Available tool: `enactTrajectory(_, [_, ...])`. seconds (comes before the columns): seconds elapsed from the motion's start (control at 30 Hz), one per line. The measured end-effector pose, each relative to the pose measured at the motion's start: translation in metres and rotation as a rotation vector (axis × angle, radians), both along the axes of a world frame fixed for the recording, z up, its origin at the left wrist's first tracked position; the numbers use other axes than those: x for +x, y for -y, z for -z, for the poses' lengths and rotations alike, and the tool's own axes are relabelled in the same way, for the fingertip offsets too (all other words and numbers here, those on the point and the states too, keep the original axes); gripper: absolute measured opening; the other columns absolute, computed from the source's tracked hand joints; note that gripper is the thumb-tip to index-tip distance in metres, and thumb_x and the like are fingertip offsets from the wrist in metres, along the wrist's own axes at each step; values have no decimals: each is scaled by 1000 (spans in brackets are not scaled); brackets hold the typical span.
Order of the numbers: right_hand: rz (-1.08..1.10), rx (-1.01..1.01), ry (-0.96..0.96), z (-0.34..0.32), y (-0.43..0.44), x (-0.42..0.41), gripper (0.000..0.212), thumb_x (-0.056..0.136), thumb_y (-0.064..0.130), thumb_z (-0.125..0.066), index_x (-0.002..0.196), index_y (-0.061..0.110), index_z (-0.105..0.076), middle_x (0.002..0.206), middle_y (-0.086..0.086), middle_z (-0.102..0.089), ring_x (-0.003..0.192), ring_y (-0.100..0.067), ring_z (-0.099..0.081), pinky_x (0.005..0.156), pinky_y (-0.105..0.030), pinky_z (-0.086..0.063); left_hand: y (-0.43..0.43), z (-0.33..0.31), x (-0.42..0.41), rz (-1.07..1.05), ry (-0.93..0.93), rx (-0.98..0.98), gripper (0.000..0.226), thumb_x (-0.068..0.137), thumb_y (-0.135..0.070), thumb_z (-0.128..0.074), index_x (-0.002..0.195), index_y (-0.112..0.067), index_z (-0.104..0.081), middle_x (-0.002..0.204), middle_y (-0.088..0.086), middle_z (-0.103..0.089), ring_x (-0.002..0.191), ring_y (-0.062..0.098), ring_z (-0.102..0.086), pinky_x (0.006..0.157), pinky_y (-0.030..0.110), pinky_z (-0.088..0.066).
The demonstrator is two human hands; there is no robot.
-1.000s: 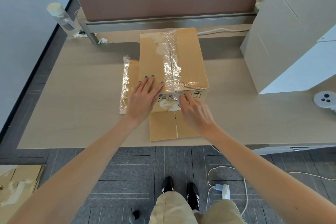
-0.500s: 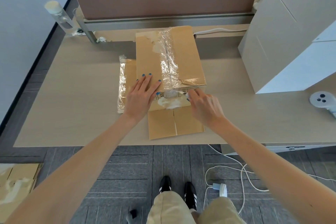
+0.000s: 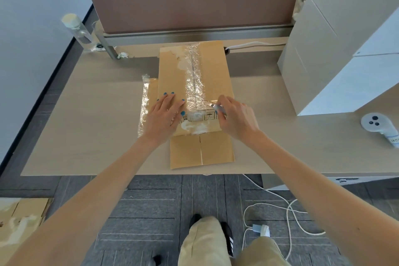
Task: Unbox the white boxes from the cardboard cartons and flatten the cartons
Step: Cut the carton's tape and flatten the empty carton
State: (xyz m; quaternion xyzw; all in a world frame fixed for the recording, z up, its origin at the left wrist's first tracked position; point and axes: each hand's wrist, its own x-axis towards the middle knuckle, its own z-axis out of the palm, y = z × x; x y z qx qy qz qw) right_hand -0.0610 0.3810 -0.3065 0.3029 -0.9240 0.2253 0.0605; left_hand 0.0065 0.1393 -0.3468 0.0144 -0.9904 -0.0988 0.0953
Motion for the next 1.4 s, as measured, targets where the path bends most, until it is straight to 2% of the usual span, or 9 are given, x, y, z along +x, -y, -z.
enactTrajectory(0.17, [9,11,77,-4,23,-26,9,96,18,-46,102,12,-49,96,-3,-61,65,-29,-55,51,-32,-40,-14,-15,-17,-91,22,57,38,93,-44,-31,116,-25,-54,133,3,-46,126,27,-42,105,44,-32])
enactTrajectory(0.27, [-6,7,116,-3,37,-45,12,97,21,-46,104,12,-49,101,-4,-61,72,-30,-58,61,-39,-49,-10,-14,-41,-109,38,60,41,92,-45,-32,123,-25,-51,138,4,-44,127,27,-42,109,47,-29])
enactTrajectory(0.43, [19,66,119,-2,63,-94,15,99,21,-44,110,13,-48,107,-4,-61,79,-29,-59,66,-35,-45,9,-15,-94,-100,34,56,35,98,-37,-42,129,-22,-49,143,5,-42,130,28,-39,109,46,-25])
enactTrajectory(0.6, [55,94,137,-5,96,-152,19,98,23,-44,114,14,-49,112,-2,-59,88,-31,-60,64,-32,-36,31,-17,-150,-91,21,77,33,96,-33,-48,126,-20,-52,144,5,-43,133,27,-38,110,45,-26])
enactTrajectory(0.83, [68,85,114,-3,128,-222,19,99,24,-44,114,14,-52,114,-3,-52,83,-28,-60,60,-31,-35,57,-14,-223,-117,57,126,44,95,-39,-46,135,-19,-48,149,6,-39,137,26,-34,114,48,-19])
enactTrajectory(1.0, [73,67,122,-6,144,-261,16,97,23,-47,110,16,-53,111,1,-58,88,-25,-60,74,-38,-48,71,-12,-246,-126,59,200,50,91,-52,-39,130,-24,-52,131,-4,-54,130,20,-41,118,49,-11])
enactTrajectory(1.13, [57,51,116,-5,149,-275,13,95,22,-50,106,16,-54,103,-1,-61,85,-23,-59,71,-37,-49,78,-10,-249,-133,23,264,45,87,-58,-46,122,-31,-56,125,-11,-56,127,17,-40,115,46,-7])
enactTrajectory(1.3, [41,74,182,-7,147,-282,13,92,24,-53,102,17,-58,96,0,-65,81,-20,-58,66,-29,-42,83,-9,-245,-108,26,293,45,82,-64,-53,114,-33,-58,117,-15,-57,120,18,-45,114,51,-18])
enactTrajectory(1.4, [17,110,276,-13,141,-283,16,89,29,-53,99,22,-62,94,2,-67,84,-20,-60,70,-30,-44,85,-7,-236,-31,1,290,46,80,-66,-54,112,-34,-59,113,-16,-59,114,17,-49,109,54,-28])
